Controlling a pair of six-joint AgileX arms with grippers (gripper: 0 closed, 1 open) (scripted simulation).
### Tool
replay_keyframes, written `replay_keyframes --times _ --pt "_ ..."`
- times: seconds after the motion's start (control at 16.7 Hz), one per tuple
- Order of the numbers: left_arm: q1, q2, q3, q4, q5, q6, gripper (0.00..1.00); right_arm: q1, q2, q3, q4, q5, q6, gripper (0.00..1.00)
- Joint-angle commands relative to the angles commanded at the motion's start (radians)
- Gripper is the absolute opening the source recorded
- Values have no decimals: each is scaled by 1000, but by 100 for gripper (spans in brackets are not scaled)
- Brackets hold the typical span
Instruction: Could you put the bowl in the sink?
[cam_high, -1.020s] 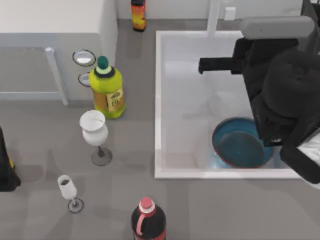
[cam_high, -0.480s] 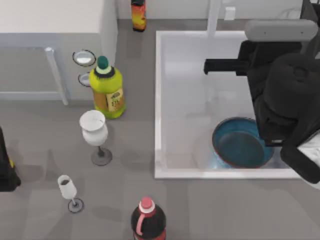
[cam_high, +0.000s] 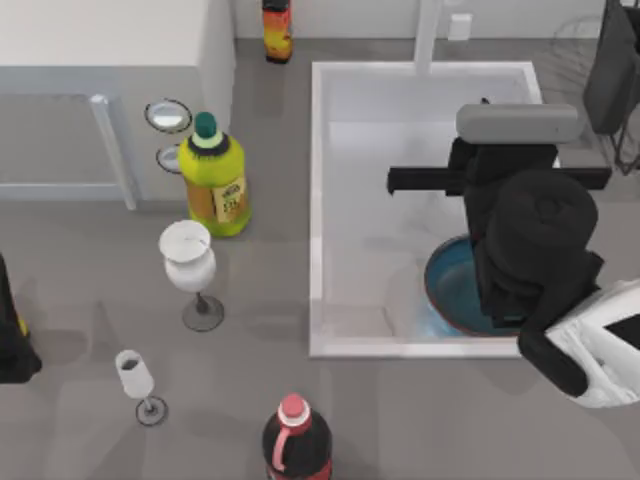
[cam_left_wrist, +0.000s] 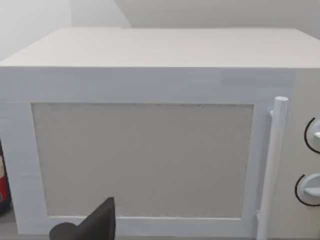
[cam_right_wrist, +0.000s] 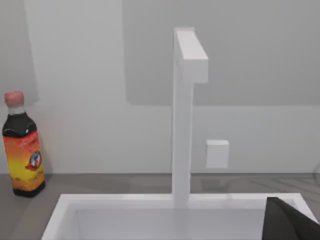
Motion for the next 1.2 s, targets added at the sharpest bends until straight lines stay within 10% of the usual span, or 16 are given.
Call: replay_keyframes --times 0.9,1.2 --pt "0 0 0 0 0 0 100 -10 348 -67 414 -3 -2 0" --pt "0 0 0 0 0 0 100 -10 348 -67 414 -3 -2 38"
